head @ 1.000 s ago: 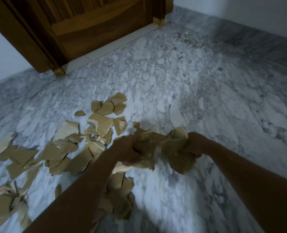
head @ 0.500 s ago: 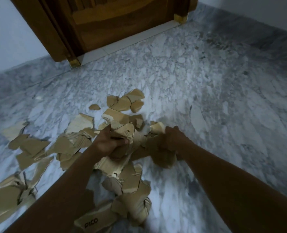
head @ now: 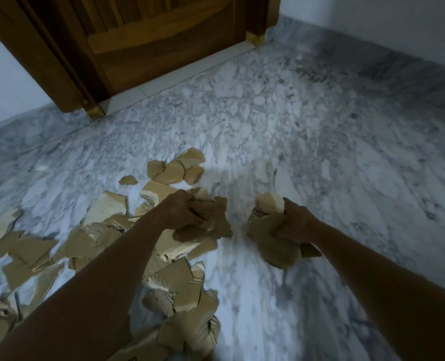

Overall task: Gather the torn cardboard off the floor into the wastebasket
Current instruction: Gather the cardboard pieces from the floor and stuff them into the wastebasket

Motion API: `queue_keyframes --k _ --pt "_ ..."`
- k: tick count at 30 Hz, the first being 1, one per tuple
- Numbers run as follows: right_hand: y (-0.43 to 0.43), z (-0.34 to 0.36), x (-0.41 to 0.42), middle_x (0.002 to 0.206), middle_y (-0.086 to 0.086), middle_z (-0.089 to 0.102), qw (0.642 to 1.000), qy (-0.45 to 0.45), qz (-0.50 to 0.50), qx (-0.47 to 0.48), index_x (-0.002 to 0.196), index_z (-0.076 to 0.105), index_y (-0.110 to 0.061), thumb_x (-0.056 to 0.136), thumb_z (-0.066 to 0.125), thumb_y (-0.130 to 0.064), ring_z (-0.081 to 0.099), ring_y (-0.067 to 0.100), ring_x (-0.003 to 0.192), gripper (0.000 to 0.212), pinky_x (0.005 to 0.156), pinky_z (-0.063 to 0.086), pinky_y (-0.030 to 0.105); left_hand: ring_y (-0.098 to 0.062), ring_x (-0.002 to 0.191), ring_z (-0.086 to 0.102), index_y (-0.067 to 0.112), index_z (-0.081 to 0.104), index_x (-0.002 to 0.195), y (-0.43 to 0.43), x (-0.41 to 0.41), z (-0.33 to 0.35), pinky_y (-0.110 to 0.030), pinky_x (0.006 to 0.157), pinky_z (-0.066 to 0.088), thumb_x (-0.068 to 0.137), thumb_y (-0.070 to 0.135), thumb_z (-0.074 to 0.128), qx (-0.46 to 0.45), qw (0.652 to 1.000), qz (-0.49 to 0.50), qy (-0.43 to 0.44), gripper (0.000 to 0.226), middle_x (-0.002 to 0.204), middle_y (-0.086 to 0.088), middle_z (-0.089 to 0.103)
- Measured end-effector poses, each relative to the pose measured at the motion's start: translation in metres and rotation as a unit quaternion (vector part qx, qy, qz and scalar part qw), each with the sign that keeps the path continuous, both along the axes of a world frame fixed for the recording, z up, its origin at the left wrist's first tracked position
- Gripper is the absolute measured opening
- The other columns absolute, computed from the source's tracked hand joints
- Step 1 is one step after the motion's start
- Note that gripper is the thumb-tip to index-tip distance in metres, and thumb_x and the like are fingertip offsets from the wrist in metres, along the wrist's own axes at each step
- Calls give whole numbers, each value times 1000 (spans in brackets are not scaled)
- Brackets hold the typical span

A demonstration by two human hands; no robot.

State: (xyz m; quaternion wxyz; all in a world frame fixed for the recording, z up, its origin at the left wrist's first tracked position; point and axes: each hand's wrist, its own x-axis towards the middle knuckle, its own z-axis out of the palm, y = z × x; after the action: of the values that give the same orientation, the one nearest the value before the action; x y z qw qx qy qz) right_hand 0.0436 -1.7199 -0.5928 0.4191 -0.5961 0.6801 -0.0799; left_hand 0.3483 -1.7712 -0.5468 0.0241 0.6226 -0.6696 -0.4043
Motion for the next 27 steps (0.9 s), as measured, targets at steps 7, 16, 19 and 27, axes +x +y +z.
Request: queue_keyframes --k 7,16,19,27 --pt "25 -1 -45 121 16 59 992 104 -35 60 138 30 -13 62 72 -35 60 37 110 90 87 51 44 -13 70 57 20 55 83 -29 -64 -35 -22 64 34 88 32 68 -84 971 -174 -142 18 86 -7 59" --pt "13 -17 -48 123 16 58 990 102 -64 69 140 22 -14 70 85 -25 60 38 110 95 76 42 37 -18 97 63 17 68 111 -21 -68 -62 -25 76 41 61 26 88 -28 996 -44 -70 55 103 -2 69" --pt "13 -19 -47 127 13 56 989 108 -62 74 136 29 -16 70 86 -26 58 36 115 88 79 42 35 -18 107 60 18 69 102 -19 -66 -73 -22 89 36 51 41 86 -40 997 -24 -68 59 104 0 65" --pt "14 -21 -45 127 11 55 987 118 -75 82 137 32 -19 66 87 -29 57 33 114 91 79 44 35 -25 114 59 19 57 130 2 -72 -66 -31 95 48 64 31 85 -51 997 40 -47 73 119 -5 64"
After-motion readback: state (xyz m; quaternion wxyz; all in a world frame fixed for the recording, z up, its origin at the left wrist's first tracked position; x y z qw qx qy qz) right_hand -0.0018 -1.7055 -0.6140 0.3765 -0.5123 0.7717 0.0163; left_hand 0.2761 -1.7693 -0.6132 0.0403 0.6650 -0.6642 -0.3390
